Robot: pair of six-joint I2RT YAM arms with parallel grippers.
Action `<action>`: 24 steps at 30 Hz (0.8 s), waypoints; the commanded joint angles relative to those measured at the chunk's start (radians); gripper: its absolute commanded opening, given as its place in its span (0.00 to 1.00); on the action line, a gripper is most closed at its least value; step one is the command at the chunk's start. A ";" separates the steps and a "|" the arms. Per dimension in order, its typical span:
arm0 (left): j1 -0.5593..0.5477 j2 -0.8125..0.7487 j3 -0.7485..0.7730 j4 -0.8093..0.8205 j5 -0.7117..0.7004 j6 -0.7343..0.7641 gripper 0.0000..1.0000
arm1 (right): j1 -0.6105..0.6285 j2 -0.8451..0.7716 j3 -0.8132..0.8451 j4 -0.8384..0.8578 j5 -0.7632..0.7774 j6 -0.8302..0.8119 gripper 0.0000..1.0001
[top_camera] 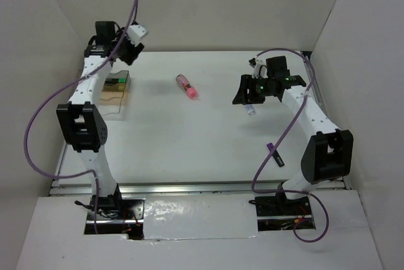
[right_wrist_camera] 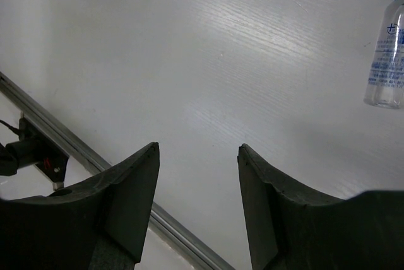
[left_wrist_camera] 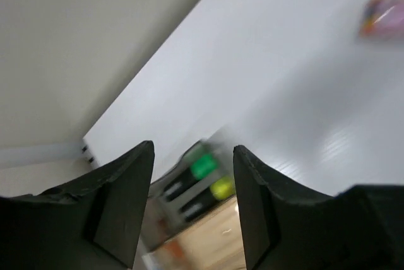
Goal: Sort the stationery into containers
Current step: Place the pen in the storage box, then move the stationery to the center of the board.
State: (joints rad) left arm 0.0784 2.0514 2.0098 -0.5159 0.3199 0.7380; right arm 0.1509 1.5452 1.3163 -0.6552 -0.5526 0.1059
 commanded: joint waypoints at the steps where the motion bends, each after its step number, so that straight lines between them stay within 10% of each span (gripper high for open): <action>1: -0.199 -0.148 -0.144 0.168 -0.116 -0.457 0.65 | 0.007 -0.028 0.018 0.002 -0.006 -0.011 0.60; 11: -0.397 0.056 0.043 0.093 -0.297 -0.863 0.70 | -0.004 -0.063 -0.022 0.020 -0.007 -0.009 0.60; 24: -0.303 -0.060 -0.134 0.137 -0.211 -1.189 0.89 | 0.189 0.191 0.280 0.083 0.184 0.034 0.66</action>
State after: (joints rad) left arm -0.2855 2.0892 1.8984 -0.4026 0.0372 -0.3382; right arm 0.2531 1.6592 1.4563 -0.6411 -0.4515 0.1276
